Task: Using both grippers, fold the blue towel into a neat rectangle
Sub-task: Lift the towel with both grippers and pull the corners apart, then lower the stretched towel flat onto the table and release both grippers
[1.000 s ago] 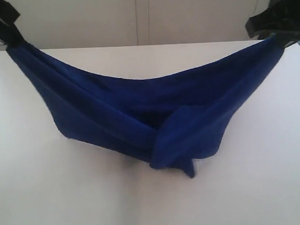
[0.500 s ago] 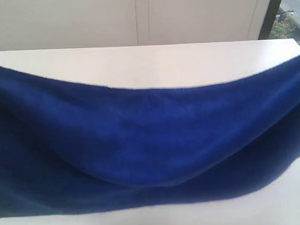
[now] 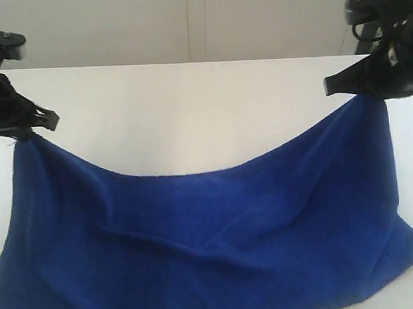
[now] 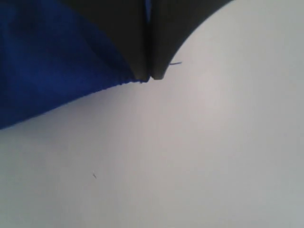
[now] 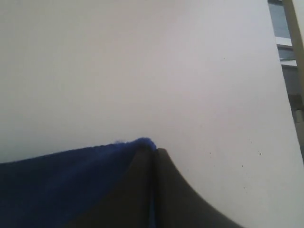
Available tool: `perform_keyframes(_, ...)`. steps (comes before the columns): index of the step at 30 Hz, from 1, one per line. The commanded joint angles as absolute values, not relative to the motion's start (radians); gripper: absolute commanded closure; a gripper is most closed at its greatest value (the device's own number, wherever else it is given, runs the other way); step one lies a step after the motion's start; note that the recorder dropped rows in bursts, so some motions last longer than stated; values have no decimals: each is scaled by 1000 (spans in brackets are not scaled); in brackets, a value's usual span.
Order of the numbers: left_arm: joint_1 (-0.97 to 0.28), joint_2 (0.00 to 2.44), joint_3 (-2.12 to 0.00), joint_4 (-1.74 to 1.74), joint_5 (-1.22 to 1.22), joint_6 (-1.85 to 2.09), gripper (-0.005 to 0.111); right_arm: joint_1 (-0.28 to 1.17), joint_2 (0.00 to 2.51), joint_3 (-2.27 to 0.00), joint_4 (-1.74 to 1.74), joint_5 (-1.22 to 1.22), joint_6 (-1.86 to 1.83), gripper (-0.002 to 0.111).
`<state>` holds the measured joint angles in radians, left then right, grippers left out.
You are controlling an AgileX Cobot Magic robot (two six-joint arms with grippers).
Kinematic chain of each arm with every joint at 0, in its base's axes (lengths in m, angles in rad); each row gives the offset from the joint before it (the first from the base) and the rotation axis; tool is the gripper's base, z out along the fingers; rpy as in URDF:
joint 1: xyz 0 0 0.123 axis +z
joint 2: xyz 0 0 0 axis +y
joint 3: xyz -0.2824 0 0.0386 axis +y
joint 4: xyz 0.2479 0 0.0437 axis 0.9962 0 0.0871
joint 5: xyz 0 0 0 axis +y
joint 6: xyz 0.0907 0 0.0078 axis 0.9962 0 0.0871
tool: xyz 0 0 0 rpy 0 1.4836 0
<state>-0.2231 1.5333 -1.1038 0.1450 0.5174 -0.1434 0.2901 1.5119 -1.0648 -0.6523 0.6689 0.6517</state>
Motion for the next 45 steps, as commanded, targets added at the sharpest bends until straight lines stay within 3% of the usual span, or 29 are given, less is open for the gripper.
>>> perform_keyframes(1, -221, 1652, -1102, 224, 305, -237, 107, 255, 1623, -1066, -850, 561, 919, 108)
perform_keyframes(10, -119, 1800, -1102, 292, 32, -320, 107, 211, 1783, -1125, -853, 439, 923, 108)
perform_keyframes(45, -32, 1975, -1194, 316, -146, -291, 107, 39, 1997, -1238, -891, 241, 924, 108)
